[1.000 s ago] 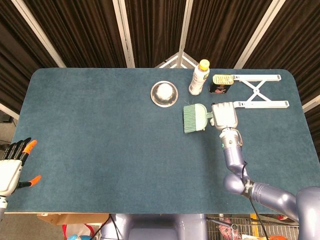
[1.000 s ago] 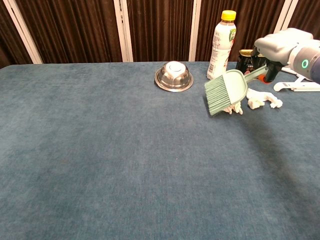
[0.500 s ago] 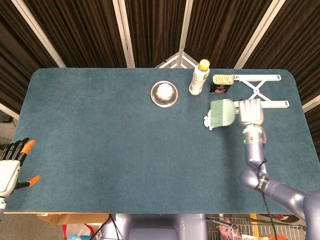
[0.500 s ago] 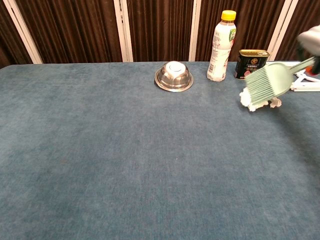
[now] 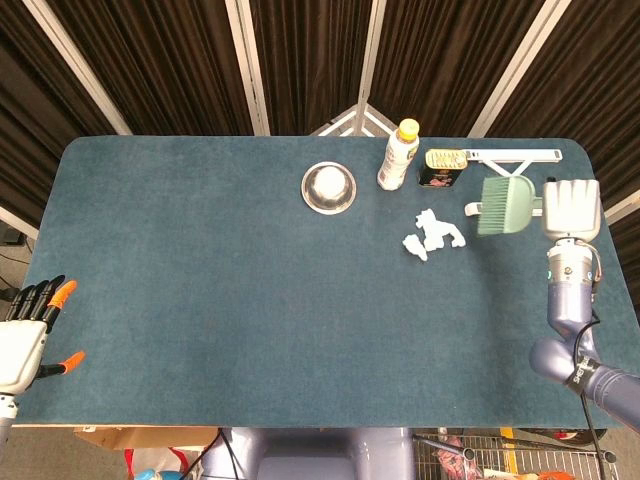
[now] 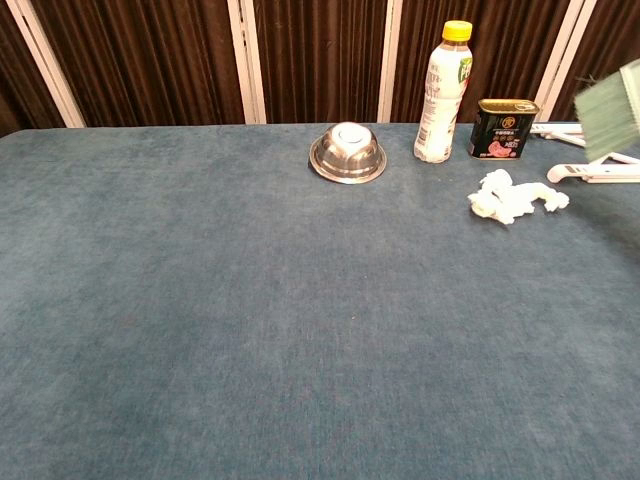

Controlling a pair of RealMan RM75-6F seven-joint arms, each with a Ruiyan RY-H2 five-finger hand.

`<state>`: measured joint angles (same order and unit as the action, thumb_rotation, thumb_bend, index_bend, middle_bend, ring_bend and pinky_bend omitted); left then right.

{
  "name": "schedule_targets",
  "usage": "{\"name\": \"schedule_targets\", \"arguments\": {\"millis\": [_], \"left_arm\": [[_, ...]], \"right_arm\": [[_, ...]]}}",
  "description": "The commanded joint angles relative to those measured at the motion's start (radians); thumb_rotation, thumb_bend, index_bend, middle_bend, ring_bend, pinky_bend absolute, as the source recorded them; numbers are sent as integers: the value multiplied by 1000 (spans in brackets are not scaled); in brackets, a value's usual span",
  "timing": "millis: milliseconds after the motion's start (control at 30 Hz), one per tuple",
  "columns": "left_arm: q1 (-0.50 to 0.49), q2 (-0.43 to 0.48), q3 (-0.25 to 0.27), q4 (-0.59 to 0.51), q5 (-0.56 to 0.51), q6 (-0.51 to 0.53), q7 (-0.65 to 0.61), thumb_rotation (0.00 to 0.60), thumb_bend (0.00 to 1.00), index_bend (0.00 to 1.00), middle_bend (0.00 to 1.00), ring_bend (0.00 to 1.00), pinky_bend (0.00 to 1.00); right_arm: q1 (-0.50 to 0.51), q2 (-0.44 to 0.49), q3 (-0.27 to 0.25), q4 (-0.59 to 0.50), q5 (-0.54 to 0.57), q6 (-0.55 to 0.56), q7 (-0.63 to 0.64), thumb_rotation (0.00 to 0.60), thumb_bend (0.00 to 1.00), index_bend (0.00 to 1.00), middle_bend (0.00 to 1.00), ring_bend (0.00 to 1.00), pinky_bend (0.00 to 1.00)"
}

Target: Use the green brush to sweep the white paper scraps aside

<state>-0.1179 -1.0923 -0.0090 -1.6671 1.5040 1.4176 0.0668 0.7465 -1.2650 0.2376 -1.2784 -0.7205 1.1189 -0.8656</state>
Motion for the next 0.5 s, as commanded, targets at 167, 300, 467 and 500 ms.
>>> {"name": "schedule_targets", "arguments": {"millis": [167, 300, 467, 500], "left_arm": [[-5, -5, 1, -2, 7, -4, 7, 600, 0, 0, 0, 0, 15], [-7, -4, -1, -2, 5, -6, 2, 600, 0, 0, 0, 0, 15], [-8, 0, 1, 0, 2, -11, -8, 600, 0, 0, 0, 0, 15], [-8, 0, 1, 1, 2, -11, -9, 600, 0, 0, 0, 0, 15]], "right_arm": [[13, 45, 1, -217, -111, 32, 20, 600, 564, 854, 974, 1000, 953], [34, 11, -16, -264, -133, 29, -12, 600, 564, 854, 974, 1000, 953], [60, -57, -40, -265, -143, 20, -54, 600, 564, 854, 974, 1000, 953], [65, -67, -44, -260, -142, 17, -61, 600, 564, 854, 974, 1000, 953]]}}
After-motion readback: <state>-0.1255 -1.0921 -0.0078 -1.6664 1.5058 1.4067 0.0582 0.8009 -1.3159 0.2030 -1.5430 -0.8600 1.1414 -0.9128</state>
